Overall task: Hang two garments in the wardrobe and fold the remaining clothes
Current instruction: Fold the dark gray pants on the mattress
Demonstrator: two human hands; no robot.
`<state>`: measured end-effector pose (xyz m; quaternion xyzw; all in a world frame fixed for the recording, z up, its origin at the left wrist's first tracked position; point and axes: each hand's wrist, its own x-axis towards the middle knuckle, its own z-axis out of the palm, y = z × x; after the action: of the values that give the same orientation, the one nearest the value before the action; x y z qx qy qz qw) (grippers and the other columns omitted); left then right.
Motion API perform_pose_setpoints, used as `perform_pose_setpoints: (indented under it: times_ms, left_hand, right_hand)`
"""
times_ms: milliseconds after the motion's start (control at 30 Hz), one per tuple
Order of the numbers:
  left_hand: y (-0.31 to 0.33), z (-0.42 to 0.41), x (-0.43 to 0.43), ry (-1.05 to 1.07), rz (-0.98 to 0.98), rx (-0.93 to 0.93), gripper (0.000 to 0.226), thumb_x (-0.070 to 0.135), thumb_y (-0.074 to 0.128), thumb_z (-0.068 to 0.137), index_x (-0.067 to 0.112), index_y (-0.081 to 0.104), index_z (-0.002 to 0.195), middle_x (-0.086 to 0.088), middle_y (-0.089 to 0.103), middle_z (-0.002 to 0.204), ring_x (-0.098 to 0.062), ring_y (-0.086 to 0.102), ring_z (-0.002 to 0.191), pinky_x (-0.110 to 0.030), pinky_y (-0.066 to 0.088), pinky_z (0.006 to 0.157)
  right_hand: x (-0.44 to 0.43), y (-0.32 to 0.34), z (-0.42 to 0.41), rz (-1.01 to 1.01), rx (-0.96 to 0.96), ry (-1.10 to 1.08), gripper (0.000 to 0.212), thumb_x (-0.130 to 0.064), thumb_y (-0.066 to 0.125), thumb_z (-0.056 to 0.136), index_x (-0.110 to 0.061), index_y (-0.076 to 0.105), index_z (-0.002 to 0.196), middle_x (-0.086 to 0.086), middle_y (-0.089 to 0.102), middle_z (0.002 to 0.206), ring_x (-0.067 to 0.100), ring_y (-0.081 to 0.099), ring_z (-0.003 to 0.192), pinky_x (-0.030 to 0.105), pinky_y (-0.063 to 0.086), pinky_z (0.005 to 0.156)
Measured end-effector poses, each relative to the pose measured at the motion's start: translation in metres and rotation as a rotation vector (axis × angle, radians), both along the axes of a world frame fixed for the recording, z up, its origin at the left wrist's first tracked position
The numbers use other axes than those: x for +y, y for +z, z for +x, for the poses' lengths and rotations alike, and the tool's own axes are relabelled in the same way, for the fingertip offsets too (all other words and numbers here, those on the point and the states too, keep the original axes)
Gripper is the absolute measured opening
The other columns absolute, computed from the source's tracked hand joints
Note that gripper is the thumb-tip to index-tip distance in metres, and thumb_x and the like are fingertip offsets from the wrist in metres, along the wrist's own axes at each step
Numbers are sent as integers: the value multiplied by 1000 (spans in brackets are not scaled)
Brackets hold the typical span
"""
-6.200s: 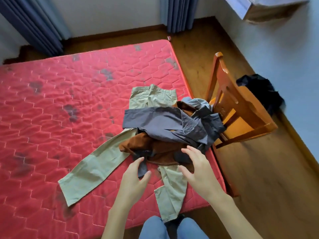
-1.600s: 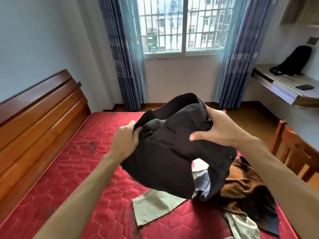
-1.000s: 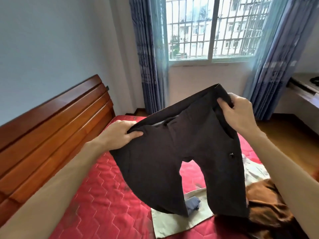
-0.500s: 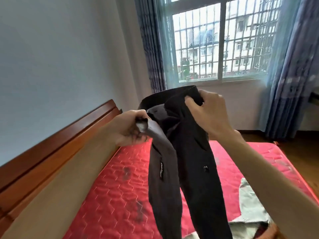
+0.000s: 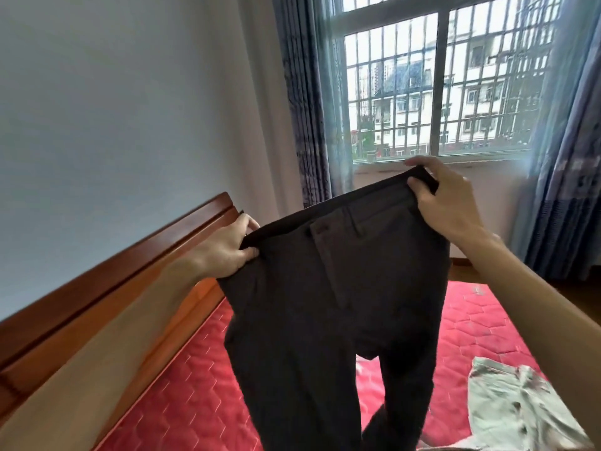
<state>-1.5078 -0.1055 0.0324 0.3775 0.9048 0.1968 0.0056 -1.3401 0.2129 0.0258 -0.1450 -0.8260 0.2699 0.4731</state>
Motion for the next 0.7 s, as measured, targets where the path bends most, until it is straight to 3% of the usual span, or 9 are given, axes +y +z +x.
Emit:
perform_pose_setpoints:
  times_ms: [67,133,267,400,500,567,633,700]
  left_hand:
    - [1,-4,-3,-43,-10,33,32,14,64,94,26,48,118,6,66,97,-10,63,92,-30,51,80]
    - [3,-9,-4,-38,-50,120,35,10,66,91,27,49,117,5,66,100,-13,63,94,-34,52,84]
    - [0,-13,6,19,-200,301,19,10,52,91,23,46,102,-5,65,102,-26,63,93,-39,49,74]
    - [-10,-8,27,82,-233,463,8,21,40,98,14,40,102,-10,64,105,-36,64,93,-41,48,73]
    - [-6,-9,35,27,-132,287,30,45,43,100,17,48,92,-4,64,90,-24,64,84,-39,50,73]
    - [-2,-6,37,-55,-91,174,41,61,56,91,20,60,85,6,65,79,-4,62,73,-23,48,66]
    - [0,-3,40,-104,-87,147,40,55,65,89,18,66,73,6,64,68,-4,60,65,-21,46,62]
    - [5,-3,43,-69,-80,85,42,44,63,94,7,71,76,-5,69,71,-13,63,67,-36,53,69]
  right_hand:
    - [6,3,3,12,25,45,34,-18,62,96,-28,63,128,-8,66,113,9,56,104,17,37,92]
    - [15,5,4,-4,29,37,31,-22,66,94,-25,65,125,-6,67,108,10,59,102,20,40,90]
    - [28,3,-4,39,-17,-51,20,-24,65,95,-7,71,103,12,72,93,26,62,87,23,33,72]
    - [32,-4,-17,51,-94,-92,21,-21,61,97,-2,66,104,19,70,96,36,63,92,29,36,73]
    - [38,-10,-24,9,-172,-129,20,-20,57,98,-1,61,102,22,69,93,40,62,90,40,48,77]
    - [41,-11,-24,-26,-206,-149,20,-20,56,98,-1,61,99,22,68,92,41,61,91,42,50,78]
    - [43,-11,-22,-51,-237,-156,20,-20,55,98,-1,61,98,22,67,93,41,60,93,41,48,78]
    - [42,-10,-20,-76,-254,-154,19,-20,55,98,-2,62,99,21,67,95,40,60,95,37,45,77]
